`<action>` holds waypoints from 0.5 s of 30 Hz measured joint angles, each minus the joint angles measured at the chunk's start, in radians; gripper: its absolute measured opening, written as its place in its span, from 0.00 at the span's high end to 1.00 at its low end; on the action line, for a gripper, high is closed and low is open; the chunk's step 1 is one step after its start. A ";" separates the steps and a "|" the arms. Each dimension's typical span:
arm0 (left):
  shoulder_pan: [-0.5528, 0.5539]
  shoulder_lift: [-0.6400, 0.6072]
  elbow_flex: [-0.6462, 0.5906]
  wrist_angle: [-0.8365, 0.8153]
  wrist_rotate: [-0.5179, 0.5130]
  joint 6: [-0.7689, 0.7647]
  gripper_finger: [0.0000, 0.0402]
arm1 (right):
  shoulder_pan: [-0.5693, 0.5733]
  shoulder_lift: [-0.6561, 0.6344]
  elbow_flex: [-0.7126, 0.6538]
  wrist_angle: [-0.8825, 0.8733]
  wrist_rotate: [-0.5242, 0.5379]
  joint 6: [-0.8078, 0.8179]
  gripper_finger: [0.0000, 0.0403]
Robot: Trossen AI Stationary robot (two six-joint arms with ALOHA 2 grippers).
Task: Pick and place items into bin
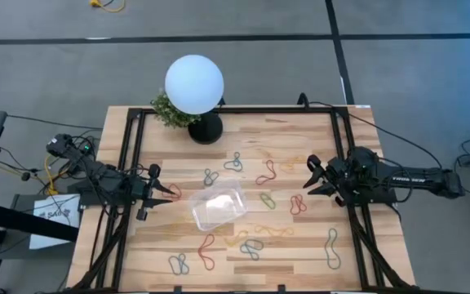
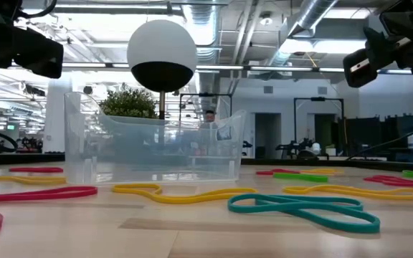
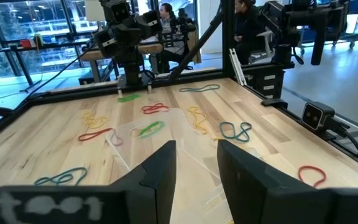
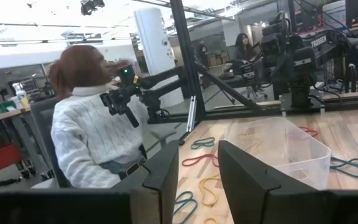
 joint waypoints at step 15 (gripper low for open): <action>0.000 0.000 0.000 0.000 0.000 0.007 0.73 | 0.000 0.000 0.000 0.000 0.000 0.000 0.73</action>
